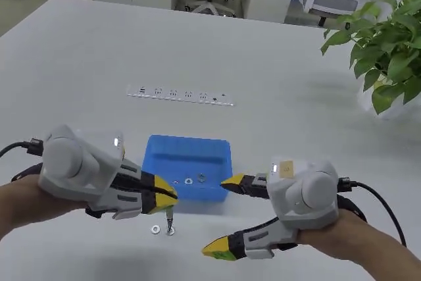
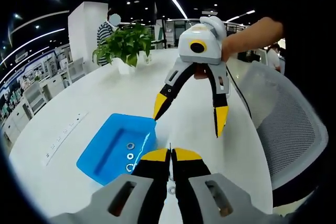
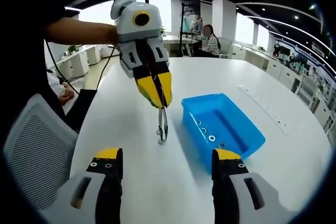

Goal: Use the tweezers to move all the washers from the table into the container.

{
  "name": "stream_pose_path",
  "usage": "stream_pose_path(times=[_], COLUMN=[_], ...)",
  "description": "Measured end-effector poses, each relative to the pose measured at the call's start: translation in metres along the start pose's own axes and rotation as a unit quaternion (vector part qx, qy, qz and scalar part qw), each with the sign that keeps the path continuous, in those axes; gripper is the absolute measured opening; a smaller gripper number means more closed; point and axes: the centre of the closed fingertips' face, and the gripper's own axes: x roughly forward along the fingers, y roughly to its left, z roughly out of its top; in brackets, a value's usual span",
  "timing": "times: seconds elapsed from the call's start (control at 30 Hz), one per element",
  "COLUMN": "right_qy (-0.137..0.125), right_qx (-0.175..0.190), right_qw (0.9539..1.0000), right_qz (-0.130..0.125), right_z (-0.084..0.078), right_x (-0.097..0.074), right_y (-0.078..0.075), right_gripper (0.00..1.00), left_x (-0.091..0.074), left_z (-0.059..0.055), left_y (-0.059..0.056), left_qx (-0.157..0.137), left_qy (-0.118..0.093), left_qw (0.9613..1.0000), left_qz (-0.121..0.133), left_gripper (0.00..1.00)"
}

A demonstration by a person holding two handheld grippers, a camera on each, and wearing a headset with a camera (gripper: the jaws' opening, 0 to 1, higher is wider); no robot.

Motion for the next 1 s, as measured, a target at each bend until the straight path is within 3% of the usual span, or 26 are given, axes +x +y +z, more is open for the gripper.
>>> stream_pose_path(times=[0.33, 0.63, 1.0], right_qy=[0.000, 0.003, 0.019], right_qx=[-0.031, -0.054, -0.086], right_qw=[0.9994, 0.9979, 0.9937], right_qz=[0.014, 0.035, 0.069], right_z=[0.006, 0.012, 0.008], right_x=[0.013, 0.027, 0.045], right_y=[-0.005, -0.005, 0.003], right_gripper=[0.49, 0.42, 0.31], left_x=[0.000, -0.001, 0.000], left_z=[0.000, 0.000, 0.002], left_y=[-0.001, 0.000, -0.001], left_qx=[-0.004, -0.003, -0.003], left_qy=[-0.003, -0.002, 0.000], left_qw=[0.9999, 0.9999, 0.9999], left_qz=[-0.011, -0.012, -0.013], left_gripper=[0.05, 0.05, 0.05])
